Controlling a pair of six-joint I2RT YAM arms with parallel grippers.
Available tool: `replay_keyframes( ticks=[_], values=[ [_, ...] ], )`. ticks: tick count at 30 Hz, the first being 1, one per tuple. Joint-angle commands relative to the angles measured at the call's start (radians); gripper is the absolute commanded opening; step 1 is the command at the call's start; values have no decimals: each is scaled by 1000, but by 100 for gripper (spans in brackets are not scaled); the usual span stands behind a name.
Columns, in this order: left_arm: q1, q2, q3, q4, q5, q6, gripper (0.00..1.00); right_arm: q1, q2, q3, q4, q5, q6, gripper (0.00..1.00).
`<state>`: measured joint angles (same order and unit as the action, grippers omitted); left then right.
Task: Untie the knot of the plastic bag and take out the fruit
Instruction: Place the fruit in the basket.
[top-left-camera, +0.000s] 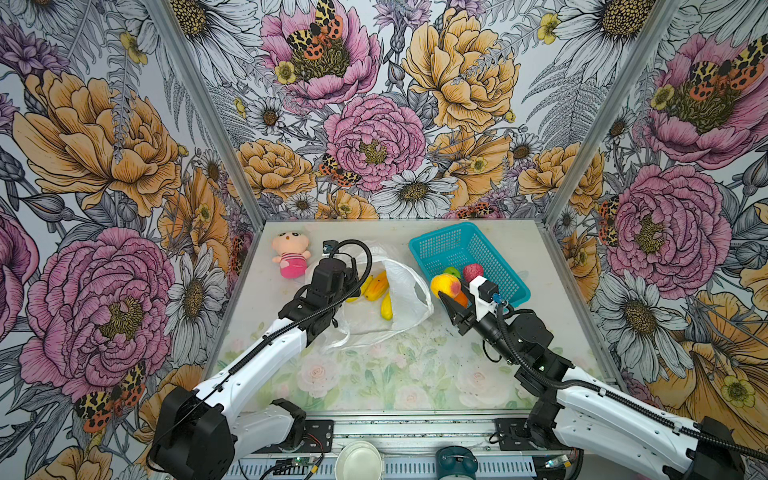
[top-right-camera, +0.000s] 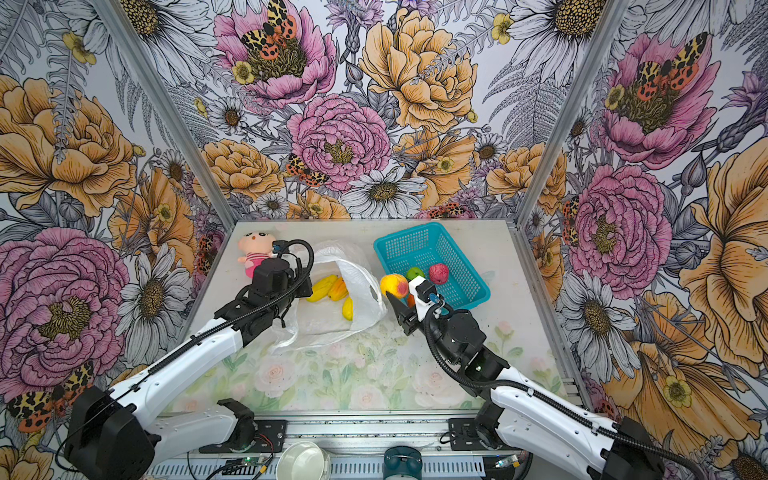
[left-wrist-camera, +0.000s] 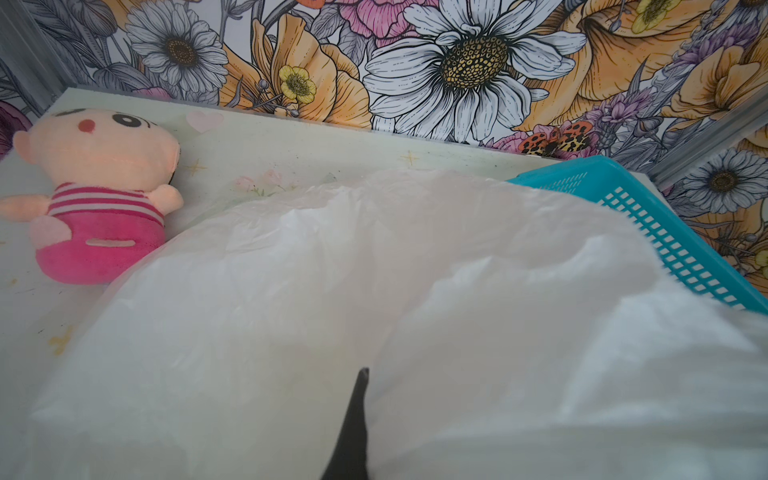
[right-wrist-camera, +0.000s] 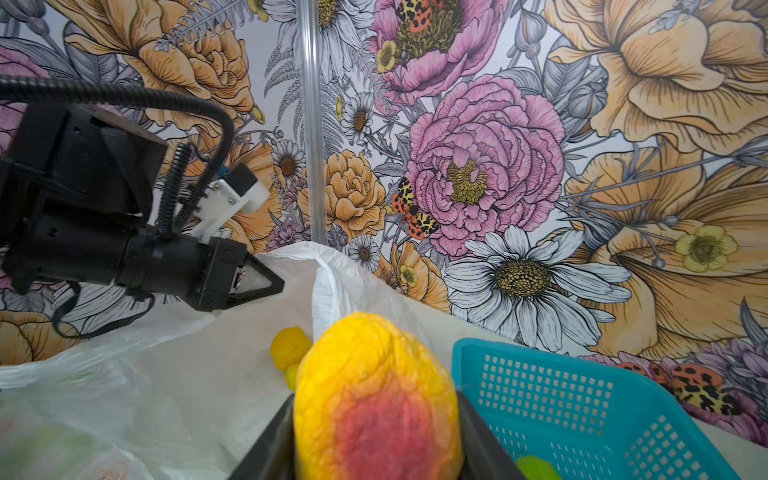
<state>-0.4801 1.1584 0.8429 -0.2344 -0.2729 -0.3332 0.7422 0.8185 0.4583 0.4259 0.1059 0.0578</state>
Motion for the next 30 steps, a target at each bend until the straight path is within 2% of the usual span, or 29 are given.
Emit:
replay_keyframes(
  ticks=[1, 7, 12, 16, 22, 27, 30],
  values=[
    [9, -3, -15, 26, 6, 2, 0, -91, 13, -10, -13, 6, 98, 16],
    [9, -8, -16, 26, 6, 2, 0, -309, 112, -1, -13, -77, 267, 16],
    [8, -7, -18, 27, 6, 2, 0, -440, 276, 26, -28, -33, 382, 15],
    [9, -7, -18, 26, 4, 2, 0, -501, 447, 60, -25, 15, 441, 14],
    [9, -7, -19, 26, 3, 3, 0, -587, 658, 101, 59, -87, 508, 12],
    [9, -11, -19, 26, 1, 3, 0, -622, 732, 124, 87, -145, 543, 12],
    [8, -9, -17, 26, 4, 2, 0, -624, 723, 113, 92, -129, 550, 15]
  ],
)
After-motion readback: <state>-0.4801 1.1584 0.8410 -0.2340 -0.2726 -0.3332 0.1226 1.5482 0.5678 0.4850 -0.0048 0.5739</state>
